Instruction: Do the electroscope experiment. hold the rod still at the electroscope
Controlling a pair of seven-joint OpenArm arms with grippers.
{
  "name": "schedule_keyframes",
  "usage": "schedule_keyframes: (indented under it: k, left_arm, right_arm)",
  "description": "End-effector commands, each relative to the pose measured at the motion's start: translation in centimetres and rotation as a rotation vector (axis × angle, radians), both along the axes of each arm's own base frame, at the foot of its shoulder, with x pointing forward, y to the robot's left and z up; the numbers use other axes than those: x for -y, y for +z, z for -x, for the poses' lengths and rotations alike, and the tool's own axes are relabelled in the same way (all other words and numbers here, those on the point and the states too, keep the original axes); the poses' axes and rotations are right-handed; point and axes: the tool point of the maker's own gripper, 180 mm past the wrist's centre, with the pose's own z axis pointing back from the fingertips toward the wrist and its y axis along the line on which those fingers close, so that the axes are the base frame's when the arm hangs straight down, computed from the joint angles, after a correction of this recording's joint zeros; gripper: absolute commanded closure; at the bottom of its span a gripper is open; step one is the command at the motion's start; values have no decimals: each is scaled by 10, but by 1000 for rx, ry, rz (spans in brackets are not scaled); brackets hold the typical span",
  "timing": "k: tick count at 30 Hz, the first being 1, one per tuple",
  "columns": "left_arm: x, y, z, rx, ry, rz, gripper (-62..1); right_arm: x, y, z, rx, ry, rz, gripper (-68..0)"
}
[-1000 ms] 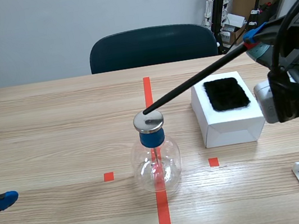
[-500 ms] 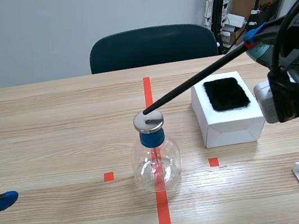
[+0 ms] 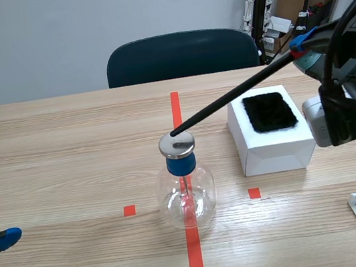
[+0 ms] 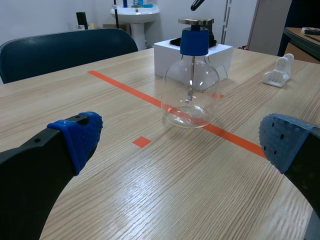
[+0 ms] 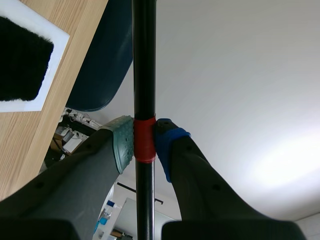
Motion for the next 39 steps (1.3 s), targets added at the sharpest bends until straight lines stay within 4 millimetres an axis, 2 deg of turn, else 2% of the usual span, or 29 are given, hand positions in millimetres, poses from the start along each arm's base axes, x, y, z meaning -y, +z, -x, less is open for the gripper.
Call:
schedule_keyframes:
  k: [1, 8, 14, 20, 29, 33, 39]
  left_arm:
    - [-4, 5, -2, 17, 8, 8, -623]
    - [-4, 5, -2, 17, 8, 8, -623]
    - [-4, 5, -2, 17, 8, 8, -623]
    - [-4, 5, -2, 16, 7, 8, -623]
    - [-4, 5, -2, 17, 8, 8, -623]
    - [-4, 5, -2, 17, 8, 8, -623]
    - [-4, 5, -2, 17, 8, 8, -623]
  right_arm:
    - [1, 11, -4, 31, 3, -6, -40]
    - [-6, 22, 11, 64, 24, -80, -39]
    - [-3, 29, 32, 51, -17, -125, -39]
    - [13, 27, 61, 0, -111, -160, -39]
    - [40, 6, 118, -174, -300, -248, -39]
    - [56, 3, 136, -233, -397, -331, -39]
    - [69, 10, 149, -286, -496, -508, -39]
